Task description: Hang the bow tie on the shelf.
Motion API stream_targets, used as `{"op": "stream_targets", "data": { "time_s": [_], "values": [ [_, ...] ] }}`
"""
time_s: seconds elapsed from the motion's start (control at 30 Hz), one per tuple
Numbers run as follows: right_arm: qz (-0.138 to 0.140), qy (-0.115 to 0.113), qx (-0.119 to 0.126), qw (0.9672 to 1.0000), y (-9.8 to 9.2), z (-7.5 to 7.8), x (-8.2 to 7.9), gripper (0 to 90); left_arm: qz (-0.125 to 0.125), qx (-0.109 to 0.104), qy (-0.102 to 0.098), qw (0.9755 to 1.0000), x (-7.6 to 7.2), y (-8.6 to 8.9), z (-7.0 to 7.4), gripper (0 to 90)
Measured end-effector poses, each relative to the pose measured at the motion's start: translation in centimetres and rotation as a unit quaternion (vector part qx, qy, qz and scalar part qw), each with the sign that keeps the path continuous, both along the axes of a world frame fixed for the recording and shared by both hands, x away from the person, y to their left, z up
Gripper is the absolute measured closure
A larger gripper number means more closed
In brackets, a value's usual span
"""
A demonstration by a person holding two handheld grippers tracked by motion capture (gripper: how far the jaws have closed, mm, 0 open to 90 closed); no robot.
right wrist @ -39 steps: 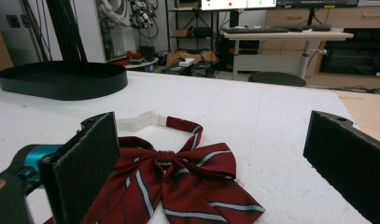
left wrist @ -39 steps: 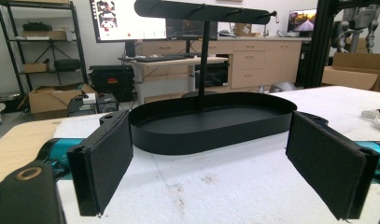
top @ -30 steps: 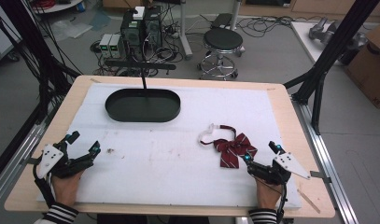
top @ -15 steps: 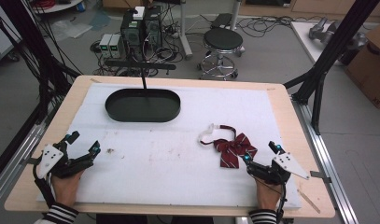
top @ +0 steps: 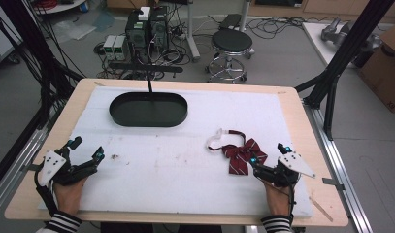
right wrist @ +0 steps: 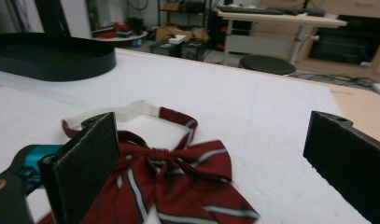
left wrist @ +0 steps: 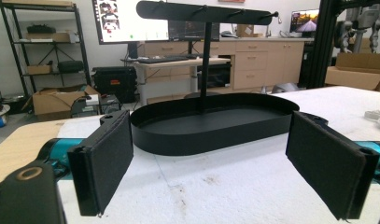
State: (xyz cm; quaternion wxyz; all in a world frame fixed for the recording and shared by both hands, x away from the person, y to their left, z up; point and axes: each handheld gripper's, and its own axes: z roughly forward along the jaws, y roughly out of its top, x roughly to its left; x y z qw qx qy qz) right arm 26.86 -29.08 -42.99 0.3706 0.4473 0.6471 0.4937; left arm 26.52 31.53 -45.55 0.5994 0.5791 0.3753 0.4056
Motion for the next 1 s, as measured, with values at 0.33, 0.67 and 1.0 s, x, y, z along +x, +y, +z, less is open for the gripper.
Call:
{"op": "stream_targets", "data": {
  "time_s": [0.33, 0.67, 1.0],
  "values": [
    [0.037, 0.058, -0.051, 0.9963, 1.1, 5.1, 3.4, 2.5, -0.001, -0.003, 0.004, 1.0, 0.0, 0.0, 0.0, 15.2],
    [0.085, 0.126, -0.121, 0.9809, 2.4, 7.8, 7.3, 4.7, -0.002, -0.003, -0.002, 1.0, 0.0, 0.0, 0.0, 15.2],
    [0.124, 0.177, -0.165, 0.9624, 4.4, 8.8, 11.2, 5.0, -0.003, -0.003, 0.0, 1.0, 0.0, 0.0, 0.0, 15.2]
  ]
}}
